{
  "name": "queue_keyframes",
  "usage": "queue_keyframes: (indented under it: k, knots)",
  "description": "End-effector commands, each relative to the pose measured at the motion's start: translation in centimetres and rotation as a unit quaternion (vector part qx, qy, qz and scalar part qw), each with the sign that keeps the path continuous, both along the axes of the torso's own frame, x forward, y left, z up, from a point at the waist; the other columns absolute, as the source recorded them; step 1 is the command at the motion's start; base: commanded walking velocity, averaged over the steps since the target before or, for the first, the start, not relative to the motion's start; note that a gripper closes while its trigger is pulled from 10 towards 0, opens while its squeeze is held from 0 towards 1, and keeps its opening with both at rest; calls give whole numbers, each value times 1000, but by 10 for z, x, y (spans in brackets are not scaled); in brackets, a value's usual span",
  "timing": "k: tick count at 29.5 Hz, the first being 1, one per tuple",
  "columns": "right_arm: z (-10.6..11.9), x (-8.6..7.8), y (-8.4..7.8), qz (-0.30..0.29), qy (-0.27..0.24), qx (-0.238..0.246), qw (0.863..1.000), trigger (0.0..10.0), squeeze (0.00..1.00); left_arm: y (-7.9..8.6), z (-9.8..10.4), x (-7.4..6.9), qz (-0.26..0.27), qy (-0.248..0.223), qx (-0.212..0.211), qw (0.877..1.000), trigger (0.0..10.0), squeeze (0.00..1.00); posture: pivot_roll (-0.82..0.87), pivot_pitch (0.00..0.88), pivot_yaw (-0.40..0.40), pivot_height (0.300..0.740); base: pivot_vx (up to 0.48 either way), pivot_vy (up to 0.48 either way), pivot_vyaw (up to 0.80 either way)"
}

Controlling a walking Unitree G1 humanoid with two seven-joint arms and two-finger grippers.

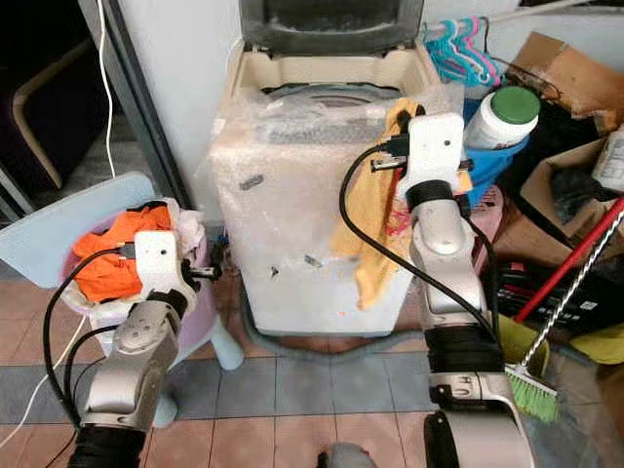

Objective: Clothes washing

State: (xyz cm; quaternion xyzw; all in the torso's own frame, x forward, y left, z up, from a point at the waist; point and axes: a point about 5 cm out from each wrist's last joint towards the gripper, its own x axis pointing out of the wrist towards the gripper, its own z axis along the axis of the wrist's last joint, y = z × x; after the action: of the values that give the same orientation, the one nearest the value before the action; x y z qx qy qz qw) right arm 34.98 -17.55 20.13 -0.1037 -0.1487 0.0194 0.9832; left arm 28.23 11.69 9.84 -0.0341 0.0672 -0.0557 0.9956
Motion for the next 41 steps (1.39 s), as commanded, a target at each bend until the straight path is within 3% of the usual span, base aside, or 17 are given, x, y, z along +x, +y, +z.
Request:
queue_keyframes:
  k: [1, 4, 7, 11, 16, 18, 21, 27, 30, 34, 41]
  knots:
    - [21, 4, 24, 50, -42, -4, 998, 10000, 0, 9, -2, -1, 20, 5, 3, 1000, 10000, 0, -51, 9, 30, 740, 311, 292, 0]
    - [24, 3, 37, 85, -51, -36, 994, 10000, 0, 11, -6, -6, 25, 12, 10, 1000, 10000, 0, -51, 9, 29, 740, 316, 340, 0]
    - [25, 2, 39, 93, -56, -36, 993, 10000, 0, 12, -8, -7, 32, 18, 13, 999, 10000, 0, -47, 9, 29, 740, 311, 364, 694]
    - [21, 1, 32, 79, -46, -22, 996, 10000, 0, 31, -10, -17, 90, 31, 42, 995, 10000, 0, -34, 21, 36, 740, 144, 186, 714]
    - [18, 3, 23, 62, -36, -11, 997, 10000, 0, 43, -3, -16, 97, 11, 60, 993, 10000, 0, -5, 31, 22, 740, 0, 0, 246]
    - [22, 5, 16, 53, -33, -10, 998, 10000, 0, 53, 13, -11, 70, -15, 95, 993, 10000, 0, 18, 63, 16, 740, 0, 0, 0]
    - [23, 7, 9, 43, -27, -15, 999, 10000, 0, 54, 15, -11, 29, -4, 106, 994, 10000, 0, 13, 65, 11, 740, 0, 0, 0]
    - [23, 12, -3, -5, -9, 11, 1000, 10000, 0, 48, 11, -14, -13, 2, 109, 994, 10000, 0, -6, 61, -3, 740, 0, 0, -233]
    - [17, 6, -1, -4, -8, 10, 1000, 10000, 0, 30, 9, -25, -58, -1, 112, 992, 10000, 0, -8, 46, 0, 740, 206, 0, -765]
    - [12, 2, 2, -4, -5, 10, 1000, 10000, 0, 18, 9, -29, -93, -12, 116, 989, 10000, 0, -27, 31, 23, 740, 360, 0, -383]
    - [21, 2, 0, -7, -29, -13, 999, 10000, 0, 15, 1, -31, -48, 6, 68, 997, 10000, 0, -43, 13, 30, 740, 458, 0, 0]
